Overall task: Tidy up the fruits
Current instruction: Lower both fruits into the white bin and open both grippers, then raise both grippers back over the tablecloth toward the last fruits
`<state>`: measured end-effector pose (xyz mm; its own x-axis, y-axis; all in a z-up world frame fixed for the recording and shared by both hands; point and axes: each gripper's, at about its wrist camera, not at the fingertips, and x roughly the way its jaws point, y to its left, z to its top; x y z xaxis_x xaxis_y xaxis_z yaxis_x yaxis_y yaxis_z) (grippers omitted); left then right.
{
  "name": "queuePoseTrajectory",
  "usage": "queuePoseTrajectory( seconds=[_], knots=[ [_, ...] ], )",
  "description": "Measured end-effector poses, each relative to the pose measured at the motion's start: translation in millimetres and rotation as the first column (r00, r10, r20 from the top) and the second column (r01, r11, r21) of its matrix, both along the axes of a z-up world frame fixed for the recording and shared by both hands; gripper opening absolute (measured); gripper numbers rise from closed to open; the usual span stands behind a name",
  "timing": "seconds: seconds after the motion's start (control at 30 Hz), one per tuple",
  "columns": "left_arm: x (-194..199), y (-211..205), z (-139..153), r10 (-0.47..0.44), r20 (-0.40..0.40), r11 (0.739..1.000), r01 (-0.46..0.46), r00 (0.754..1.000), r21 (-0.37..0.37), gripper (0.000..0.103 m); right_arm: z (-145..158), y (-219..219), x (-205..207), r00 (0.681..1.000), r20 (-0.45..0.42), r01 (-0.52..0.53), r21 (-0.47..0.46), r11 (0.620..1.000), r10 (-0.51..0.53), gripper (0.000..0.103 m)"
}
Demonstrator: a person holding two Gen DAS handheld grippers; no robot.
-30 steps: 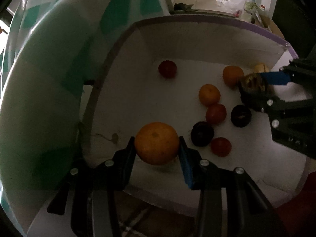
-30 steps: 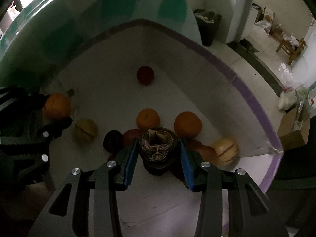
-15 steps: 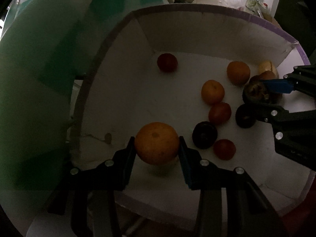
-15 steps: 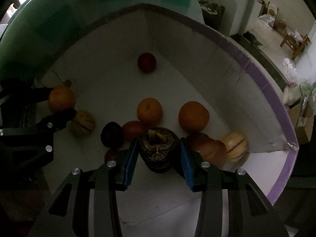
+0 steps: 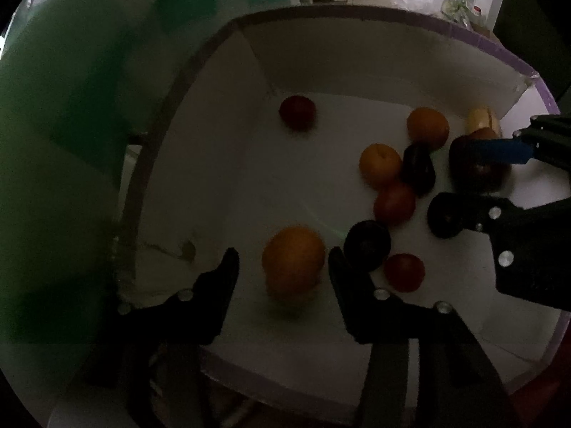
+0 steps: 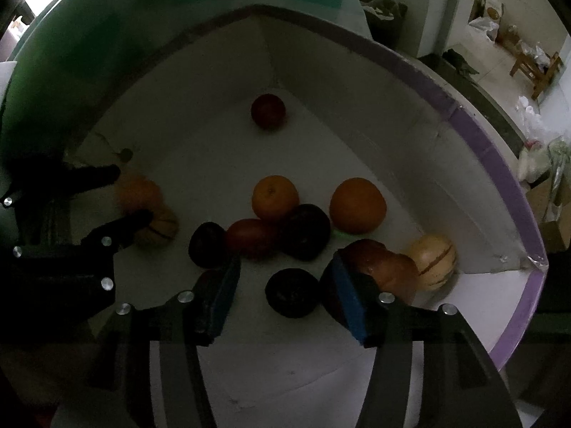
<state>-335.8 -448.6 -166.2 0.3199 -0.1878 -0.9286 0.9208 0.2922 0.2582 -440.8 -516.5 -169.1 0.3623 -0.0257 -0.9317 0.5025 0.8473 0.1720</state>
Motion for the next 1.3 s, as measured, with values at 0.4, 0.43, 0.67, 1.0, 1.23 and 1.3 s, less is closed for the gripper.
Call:
queuePoseTrajectory(
  seconds=[0.4, 0.43, 0.67, 1.0, 1.23, 1.3],
  knots=[
    [4.1, 7.7, 12.5, -0.007, 0.024, 1.000, 0.008, 1.000, -0.029, 0.061, 0.9, 3.7, 1.9, 1.000, -0.013, 0.005, -0.019, 1.000, -0.005, 0.064],
    [-2.4, 4.2, 12.0, -0.003, 0.029, 0.999, 0.004, 1.000, -0.033, 0.061, 2.6, 4.7, 2.4, 1.000, -0.016, 0.005, -0.025, 1.000, -0.005, 0.066],
    [-16.8, 12.8, 48.7, -0.025, 0.057, 0.991, 0.033, 0.998, -0.132, 0.074, 29.2, 6.4, 3.8, 0.999, -0.046, -0.021, -0.110, 0.994, 0.016, 0.080],
    [12.1, 98.4, 172.6, 0.097, 0.092, 0.845, -0.033, 0.991, -0.534, 0.087, 123.8, 30.5, 41.7, 0.992, 0.087, -0.055, -0.354, 0.933, 0.092, 0.087],
    [148.1, 228.8, 228.4, 0.537, -0.045, 0.569, -0.402, 0.842, -0.717, 0.101, 206.3, 116.4, 144.1, 0.876, 0.304, -0.208, -0.460, 0.863, 0.374, 0.087],
    [192.3, 262.8, 229.7, 0.641, -0.103, 0.479, -0.502, 0.760, -0.720, 0.101, 207.7, 140.1, 184.3, 0.848, 0.308, -0.267, -0.454, 0.850, 0.431, 0.087]
  ],
)
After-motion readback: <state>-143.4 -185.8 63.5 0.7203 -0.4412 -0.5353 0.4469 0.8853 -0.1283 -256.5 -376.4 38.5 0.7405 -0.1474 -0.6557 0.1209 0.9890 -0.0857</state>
